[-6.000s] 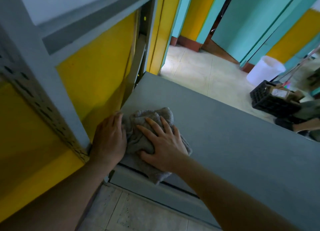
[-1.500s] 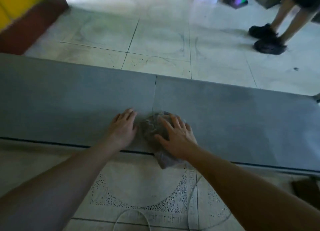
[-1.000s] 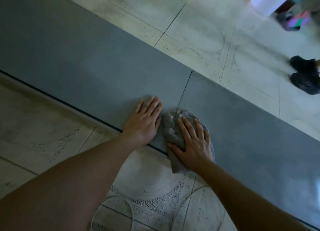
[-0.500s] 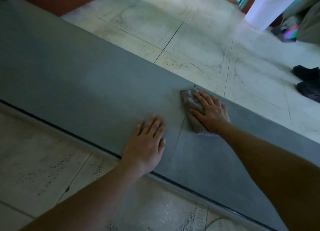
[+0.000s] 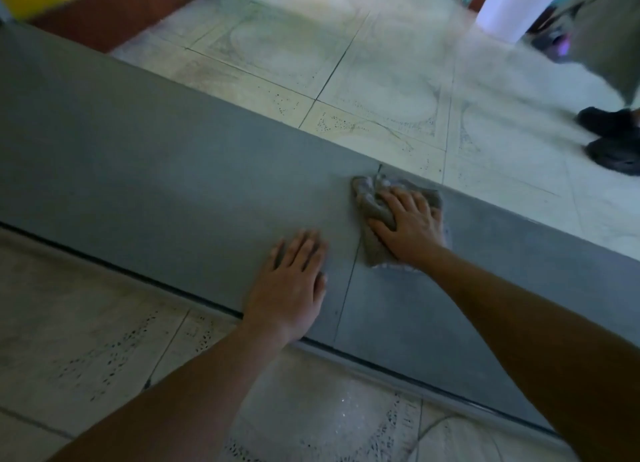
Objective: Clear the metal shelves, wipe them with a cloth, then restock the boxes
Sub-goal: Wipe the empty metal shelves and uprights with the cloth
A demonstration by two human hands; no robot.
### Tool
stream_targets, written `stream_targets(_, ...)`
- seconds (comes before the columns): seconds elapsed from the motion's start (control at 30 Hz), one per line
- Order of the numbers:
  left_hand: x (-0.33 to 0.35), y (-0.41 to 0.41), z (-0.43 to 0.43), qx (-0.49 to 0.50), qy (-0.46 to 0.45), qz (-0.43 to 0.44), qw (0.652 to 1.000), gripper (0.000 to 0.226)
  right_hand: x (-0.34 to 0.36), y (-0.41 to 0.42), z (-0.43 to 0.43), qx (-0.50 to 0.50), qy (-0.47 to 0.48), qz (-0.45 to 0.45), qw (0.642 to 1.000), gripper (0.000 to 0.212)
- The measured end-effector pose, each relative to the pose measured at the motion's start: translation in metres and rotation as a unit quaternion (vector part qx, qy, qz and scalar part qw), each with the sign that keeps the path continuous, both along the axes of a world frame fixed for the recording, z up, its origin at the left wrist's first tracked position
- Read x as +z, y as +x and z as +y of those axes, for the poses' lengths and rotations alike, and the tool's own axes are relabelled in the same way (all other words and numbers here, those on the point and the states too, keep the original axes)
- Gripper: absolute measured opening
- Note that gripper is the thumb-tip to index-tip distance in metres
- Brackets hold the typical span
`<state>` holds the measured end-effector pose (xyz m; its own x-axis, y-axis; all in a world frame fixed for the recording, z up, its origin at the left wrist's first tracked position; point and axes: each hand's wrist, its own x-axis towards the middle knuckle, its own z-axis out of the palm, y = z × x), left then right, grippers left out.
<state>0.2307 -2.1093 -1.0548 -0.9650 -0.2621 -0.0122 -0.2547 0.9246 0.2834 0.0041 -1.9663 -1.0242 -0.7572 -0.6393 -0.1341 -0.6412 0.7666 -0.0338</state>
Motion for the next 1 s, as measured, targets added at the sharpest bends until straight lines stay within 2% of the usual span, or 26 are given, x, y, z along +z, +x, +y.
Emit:
stream_targets(0.1, 0.001, 0.001, -0.001, 0.002, -0.009, -0.014, 1.0, 0.064, 0.007, 0.071, 0.027, 0.013, 0.007, -0.013, 1.0, 0.072)
stream_targets(0.3, 0.006, -0.001, -0.001, -0.006, -0.013, -0.027, 1.0, 0.068, 0.012, 0.191, 0.075, 0.047, 0.004, -0.079, 0.996, 0.077)
stream_targets(0.5, 0.0, -0.001, -0.004, -0.017, -0.024, -0.029, 0.999, 0.073, 0.02, 0.174, 0.091, 0.06, -0.001, -0.073, 0.996, 0.075)
stream_targets(0.63, 0.017, -0.015, 0.014, 0.01, -0.017, -0.061, 0.998, 0.062, 0.02, 0.158, 0.161, -0.019, 0.016, -0.056, 0.998, 0.076)
stream_targets(0.7, 0.031, -0.025, 0.044, -0.049, -0.038, -0.028, 0.998, 0.059, 0.021, 0.154, 0.192, -0.036, 0.03, -0.053, 0.998, 0.078)
stream_targets(0.8, 0.038, -0.045, 0.089, -0.125, -0.014, -0.016, 0.992, 0.058, 0.021, 0.156, 0.198, -0.03, 0.035, -0.063, 0.997, 0.077)
stream_targets(0.9, 0.028, -0.063, 0.118, -0.089, 0.031, -0.031, 0.995, 0.057, 0.021, 0.158, 0.19, -0.038, 0.021, -0.067, 0.997, 0.076)
stream_targets(1.0, 0.006, -0.064, 0.129, -0.067, 0.035, -0.006, 0.997, 0.061, 0.015, 0.143, 0.193, -0.021, 0.009, -0.057, 0.998, 0.079)
